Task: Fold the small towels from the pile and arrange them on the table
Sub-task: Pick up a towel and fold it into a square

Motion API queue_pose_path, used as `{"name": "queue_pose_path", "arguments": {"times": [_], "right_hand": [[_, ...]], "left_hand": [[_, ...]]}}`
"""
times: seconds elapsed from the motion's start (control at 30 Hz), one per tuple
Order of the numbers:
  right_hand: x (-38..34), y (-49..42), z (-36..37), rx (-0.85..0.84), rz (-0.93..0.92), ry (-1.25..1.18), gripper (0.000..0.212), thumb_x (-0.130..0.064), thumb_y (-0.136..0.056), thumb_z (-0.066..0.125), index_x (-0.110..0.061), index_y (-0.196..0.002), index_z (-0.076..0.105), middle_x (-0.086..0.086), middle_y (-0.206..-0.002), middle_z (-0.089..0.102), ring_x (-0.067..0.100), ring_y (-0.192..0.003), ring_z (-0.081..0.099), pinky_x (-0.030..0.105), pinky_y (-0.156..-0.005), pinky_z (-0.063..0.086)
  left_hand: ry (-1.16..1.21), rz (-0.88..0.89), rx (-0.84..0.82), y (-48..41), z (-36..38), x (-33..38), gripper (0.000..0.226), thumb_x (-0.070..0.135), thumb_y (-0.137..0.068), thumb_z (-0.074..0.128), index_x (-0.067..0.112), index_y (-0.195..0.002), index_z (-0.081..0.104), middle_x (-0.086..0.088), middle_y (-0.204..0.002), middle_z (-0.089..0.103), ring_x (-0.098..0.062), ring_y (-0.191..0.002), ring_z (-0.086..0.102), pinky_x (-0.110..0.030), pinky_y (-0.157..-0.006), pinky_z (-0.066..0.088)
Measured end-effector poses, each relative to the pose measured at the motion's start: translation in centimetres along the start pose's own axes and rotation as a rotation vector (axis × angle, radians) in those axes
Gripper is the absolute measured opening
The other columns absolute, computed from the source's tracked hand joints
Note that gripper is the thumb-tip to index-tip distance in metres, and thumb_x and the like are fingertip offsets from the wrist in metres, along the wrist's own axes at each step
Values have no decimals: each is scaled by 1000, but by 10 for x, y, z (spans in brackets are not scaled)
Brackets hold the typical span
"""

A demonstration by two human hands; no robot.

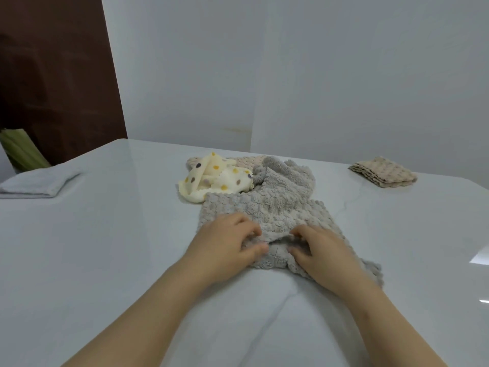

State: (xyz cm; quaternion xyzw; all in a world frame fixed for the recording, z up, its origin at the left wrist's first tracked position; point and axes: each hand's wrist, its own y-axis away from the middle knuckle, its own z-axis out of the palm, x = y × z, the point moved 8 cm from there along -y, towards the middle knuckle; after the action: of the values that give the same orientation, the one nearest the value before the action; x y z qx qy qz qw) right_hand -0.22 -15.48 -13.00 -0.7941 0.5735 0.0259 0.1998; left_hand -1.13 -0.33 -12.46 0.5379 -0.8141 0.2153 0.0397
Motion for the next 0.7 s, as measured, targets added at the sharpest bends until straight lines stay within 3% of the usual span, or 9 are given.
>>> {"name": "queue_pose_path", "arguments": {"times": [0.07,0.2,0.27,0.37,0.43,0.53,0.63,0.7], "right_hand": [[5,-2,2,-10,49,-29,30,-35,-89,54,-24,-117,53,-2,-107,59,21,-103,50,30,-84,39],[11,-1,-5,-44,111,-80,26,-37,-87,58,-25,-110,57,-11,-87,54,20,-103,52,28,-77,38],[22,1,-12,-76,170,-27,24,-41,-85,58,-30,-106,57,-7,-93,59,20,-108,50,31,-85,38],[43,8,-14,-194,270,-3,13,-45,-82,59,-35,-86,53,-8,-85,56,22,-103,48,32,-86,35],[54,13,-15,-254,306,-44,16,-41,-82,62,-34,-74,49,-13,-74,52,21,-95,48,32,-82,35],[63,12,-29,-115,309,-226,15,-28,-82,66,-26,-70,56,-8,-67,56,17,-78,52,30,-73,40],[60,11,-40,67,278,-383,15,-19,-84,65,-20,-71,56,-2,-71,59,13,-71,51,21,-62,36],[55,10,-31,3,254,-363,15,-20,-86,62,-25,-74,54,1,-77,61,17,-77,53,17,-64,36]], "left_hand": [[-128,-4,-130,1,15,1,44,53,-88,45,33,-128,46,9,-126,50,-17,-119,43,-34,-100,35],[29,-89,-70,0,-1,-10,22,25,-90,49,29,-109,58,5,-109,61,-18,-106,53,-35,-88,44],[60,-145,-17,2,-15,-18,23,16,-86,49,28,-102,61,6,-103,63,-17,-100,56,-33,-84,46],[192,-269,98,7,-34,-35,14,16,-84,56,22,-92,65,5,-87,64,-15,-85,56,-29,-73,44],[331,-355,150,8,-39,-49,7,23,-83,63,17,-78,64,2,-75,62,-13,-72,54,-28,-65,41],[625,-476,202,11,-32,-64,12,25,-84,65,14,-79,64,-1,-72,61,-18,-72,56,-32,-70,44],[459,-475,110,11,-19,-62,13,23,-91,54,12,-84,57,3,-71,55,-15,-69,50,-24,-62,37],[310,-428,16,9,-12,-56,14,23,-94,48,12,-89,53,5,-75,53,-15,-74,49,-20,-60,34]]}}
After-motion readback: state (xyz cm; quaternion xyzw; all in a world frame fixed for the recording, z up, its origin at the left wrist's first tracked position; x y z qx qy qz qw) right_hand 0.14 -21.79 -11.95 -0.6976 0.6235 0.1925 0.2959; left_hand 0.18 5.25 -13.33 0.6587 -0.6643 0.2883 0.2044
